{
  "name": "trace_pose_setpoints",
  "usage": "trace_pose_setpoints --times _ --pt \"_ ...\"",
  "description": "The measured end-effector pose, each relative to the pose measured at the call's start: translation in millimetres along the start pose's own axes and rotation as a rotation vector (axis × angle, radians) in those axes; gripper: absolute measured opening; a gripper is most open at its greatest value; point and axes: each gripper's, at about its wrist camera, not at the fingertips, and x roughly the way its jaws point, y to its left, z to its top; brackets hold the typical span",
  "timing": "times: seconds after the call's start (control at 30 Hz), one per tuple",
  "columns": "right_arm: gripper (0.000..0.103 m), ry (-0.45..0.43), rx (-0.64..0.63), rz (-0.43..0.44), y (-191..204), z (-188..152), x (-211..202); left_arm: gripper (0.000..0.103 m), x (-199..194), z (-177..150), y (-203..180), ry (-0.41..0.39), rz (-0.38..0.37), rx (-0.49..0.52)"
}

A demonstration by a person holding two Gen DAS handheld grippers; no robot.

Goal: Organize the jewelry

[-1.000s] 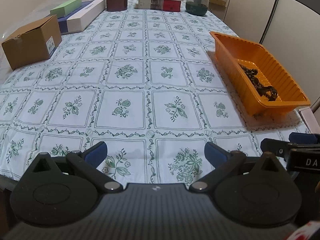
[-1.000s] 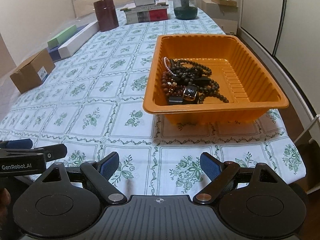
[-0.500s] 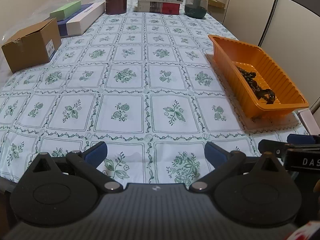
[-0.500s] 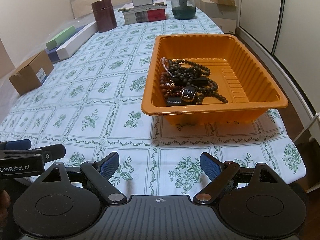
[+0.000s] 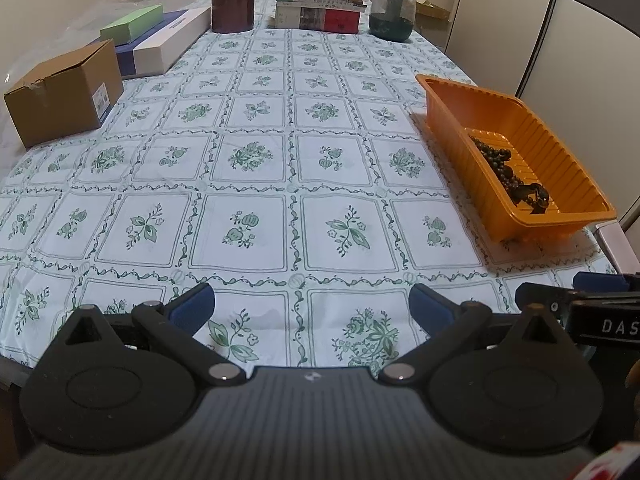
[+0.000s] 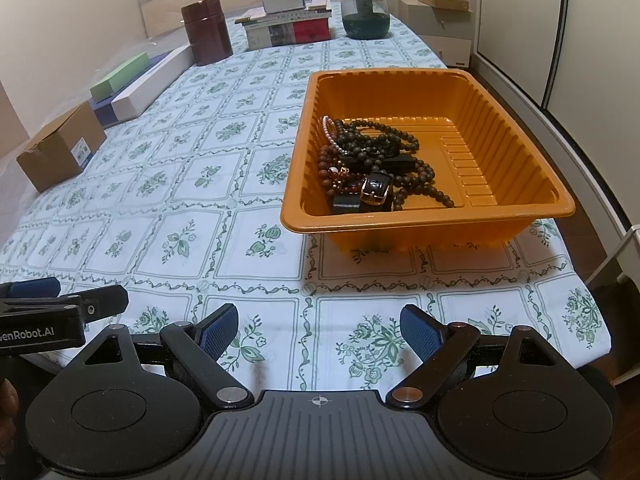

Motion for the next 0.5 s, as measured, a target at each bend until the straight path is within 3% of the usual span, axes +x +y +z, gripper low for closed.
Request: trace_pose_setpoints --times 0.5 --pt "0.088 -0.005 0.004 -0.002 -2.0 1.2 0.3 0.103 -0.7 0.9 -0.8 -0.004 -0.001 0.004"
